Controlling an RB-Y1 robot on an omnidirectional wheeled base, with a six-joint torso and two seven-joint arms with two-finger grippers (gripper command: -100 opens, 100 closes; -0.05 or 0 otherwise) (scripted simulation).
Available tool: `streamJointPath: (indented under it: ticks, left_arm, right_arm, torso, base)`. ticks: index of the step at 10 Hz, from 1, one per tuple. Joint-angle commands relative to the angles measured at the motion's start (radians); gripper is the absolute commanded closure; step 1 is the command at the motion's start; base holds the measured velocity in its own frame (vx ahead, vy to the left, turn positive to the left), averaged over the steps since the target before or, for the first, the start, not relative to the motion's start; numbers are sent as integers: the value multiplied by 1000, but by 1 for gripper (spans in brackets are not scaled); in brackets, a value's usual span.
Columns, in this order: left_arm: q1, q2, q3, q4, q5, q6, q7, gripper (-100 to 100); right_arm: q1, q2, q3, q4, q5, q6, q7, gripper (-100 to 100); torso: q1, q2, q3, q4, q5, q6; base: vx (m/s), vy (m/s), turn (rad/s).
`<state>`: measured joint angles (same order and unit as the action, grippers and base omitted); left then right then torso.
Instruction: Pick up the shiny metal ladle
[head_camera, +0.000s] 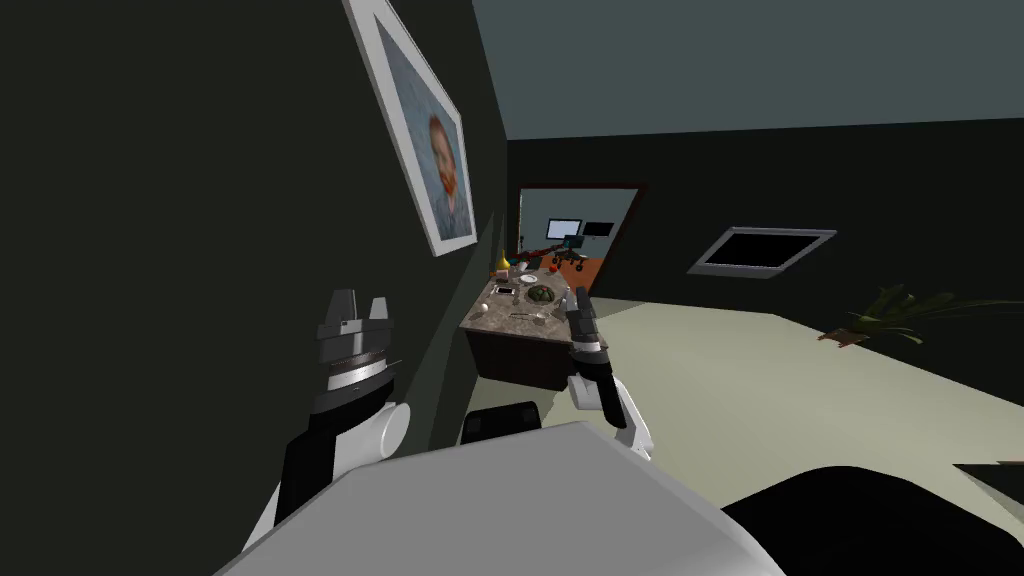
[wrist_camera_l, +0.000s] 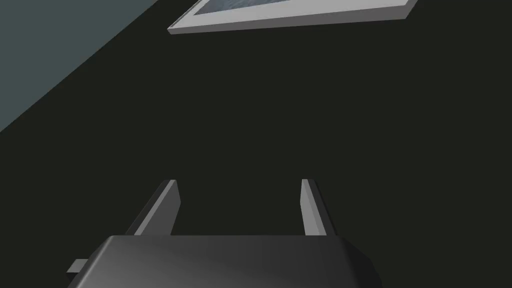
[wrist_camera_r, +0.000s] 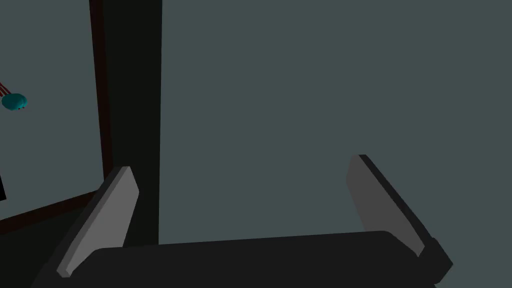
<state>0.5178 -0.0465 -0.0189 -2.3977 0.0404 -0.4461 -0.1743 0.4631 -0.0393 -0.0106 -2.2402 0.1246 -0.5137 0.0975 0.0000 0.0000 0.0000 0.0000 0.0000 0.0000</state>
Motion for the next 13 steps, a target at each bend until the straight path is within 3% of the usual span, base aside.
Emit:
streamJointPath:
  ticks: [1, 6, 13]
  left_arm:
    - [0, 0, 0, 0, 0, 0, 0, 0]
    - [0, 0, 0, 0, 0, 0, 0, 0]
    - [0, 0, 0, 0, 0, 0, 0, 0]
  right_arm:
    - [20, -46, -11, 3, 1, -10, 14, -100]
    - [102, -188, -52, 35, -3, -48, 71, -100]
    - [186, -377, -90, 102, -24, -82, 124, -100]
  torso:
    - [0, 0, 0, 0, 0, 0]
    - [-4, 10, 6, 2, -1, 0]
    - [-6, 4, 2, 1, -1, 1]
  base:
    - [-61, -8, 257]
    - [-141, -50, 352]
    - [-79, -37, 296]
